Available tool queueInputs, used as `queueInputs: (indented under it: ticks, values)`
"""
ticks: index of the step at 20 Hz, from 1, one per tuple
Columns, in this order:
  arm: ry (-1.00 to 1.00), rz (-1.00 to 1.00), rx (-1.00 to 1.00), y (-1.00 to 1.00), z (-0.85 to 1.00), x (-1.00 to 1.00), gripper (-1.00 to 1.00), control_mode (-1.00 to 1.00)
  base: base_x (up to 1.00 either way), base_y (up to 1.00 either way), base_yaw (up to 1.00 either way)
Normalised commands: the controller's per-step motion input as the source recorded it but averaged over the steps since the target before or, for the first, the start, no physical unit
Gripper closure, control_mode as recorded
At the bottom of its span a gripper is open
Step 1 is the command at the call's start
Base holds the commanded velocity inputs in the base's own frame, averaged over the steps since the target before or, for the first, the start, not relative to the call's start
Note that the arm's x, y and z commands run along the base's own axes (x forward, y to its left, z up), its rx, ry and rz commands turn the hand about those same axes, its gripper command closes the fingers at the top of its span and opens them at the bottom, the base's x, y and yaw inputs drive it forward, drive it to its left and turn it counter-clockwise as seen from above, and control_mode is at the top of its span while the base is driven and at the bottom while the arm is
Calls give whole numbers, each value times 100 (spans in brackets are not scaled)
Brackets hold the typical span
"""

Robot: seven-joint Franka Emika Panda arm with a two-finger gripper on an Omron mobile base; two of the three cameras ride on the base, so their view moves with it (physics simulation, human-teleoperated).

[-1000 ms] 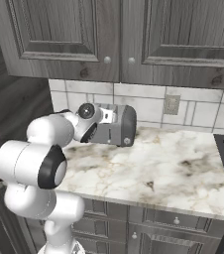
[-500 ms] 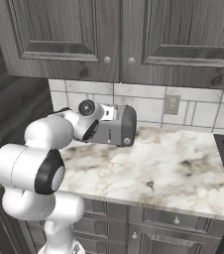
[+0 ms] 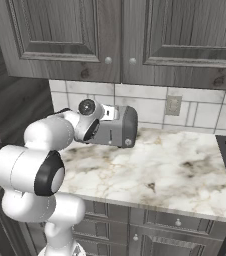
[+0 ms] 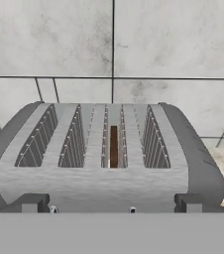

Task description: Start the toaster. Once the lever pops up, take the bread to the plate on the dining counter.

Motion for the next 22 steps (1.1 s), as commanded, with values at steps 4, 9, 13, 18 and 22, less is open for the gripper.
queueInputs:
  ticks: [4, 9, 13, 18, 22]
  values:
    - [0, 0, 0, 0, 0, 3, -100, -100, 0, 0, 0]
    - [0, 0, 0, 0, 0, 4, -100, -100, 0, 0, 0]
    - [0, 0, 0, 0, 0, 5, -100, -100, 0, 0, 0]
    - [0, 0, 0, 0, 0, 14, -100, -100, 0, 0, 0]
    - [0, 0, 0, 0, 0, 21, -100, -100, 0, 0, 0]
